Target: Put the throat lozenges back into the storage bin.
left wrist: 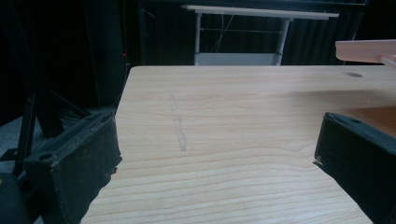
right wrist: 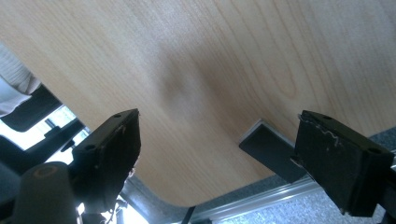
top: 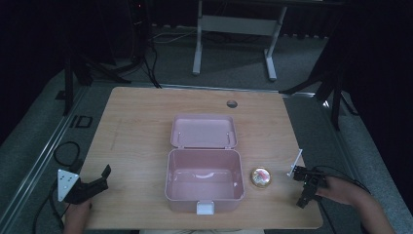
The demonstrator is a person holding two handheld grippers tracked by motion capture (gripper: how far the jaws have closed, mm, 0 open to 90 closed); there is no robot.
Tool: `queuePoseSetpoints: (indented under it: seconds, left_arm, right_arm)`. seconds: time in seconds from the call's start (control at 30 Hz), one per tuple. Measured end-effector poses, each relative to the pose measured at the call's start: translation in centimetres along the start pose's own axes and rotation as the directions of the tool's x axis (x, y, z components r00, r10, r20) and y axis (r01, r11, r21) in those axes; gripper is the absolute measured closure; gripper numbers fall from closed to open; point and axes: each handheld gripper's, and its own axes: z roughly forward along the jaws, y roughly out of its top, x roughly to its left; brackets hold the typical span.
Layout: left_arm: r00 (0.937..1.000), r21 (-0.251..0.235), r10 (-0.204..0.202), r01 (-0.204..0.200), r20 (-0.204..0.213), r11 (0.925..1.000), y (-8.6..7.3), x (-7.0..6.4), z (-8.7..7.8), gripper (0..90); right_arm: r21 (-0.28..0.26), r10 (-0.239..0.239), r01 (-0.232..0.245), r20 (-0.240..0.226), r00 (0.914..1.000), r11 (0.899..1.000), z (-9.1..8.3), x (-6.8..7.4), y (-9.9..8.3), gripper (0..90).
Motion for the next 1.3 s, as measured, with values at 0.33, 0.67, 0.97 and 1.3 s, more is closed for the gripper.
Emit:
queuePoseSetpoints:
  seconds: [0.33,0.67,0.97,1.3]
  left_arm:
    - [1.0,0.001,-0.003,0.003,0.005,1.0,0.0,0.0,0.0,0.5]
    - [1.0,0.002,-0.002,0.002,0.006,1.0,0.0,0.0,0.0,0.5]
    - [1.0,0.002,-0.005,0.005,0.007,1.0,0.0,0.1,0.0,0.5]
    - [0.9999,-0.003,-0.01,0.01,0.009,0.9999,0.0,0.1,0.0,0.5]
  right_arm:
    - [0.027,-0.023,0.023,-0.005,0.9997,0.999,0.0,0.2,0.6,13.5]
    - [0.02,-0.054,0.054,0.004,0.9985,0.998,0.0,0.4,1.8,14.1]
    - [0.014,-0.133,0.132,0.054,0.9897,0.991,-0.5,1.4,3.6,14.2]
    - [-0.012,-0.197,0.199,0.085,0.9767,0.98,-0.6,2.2,7.3,14.2]
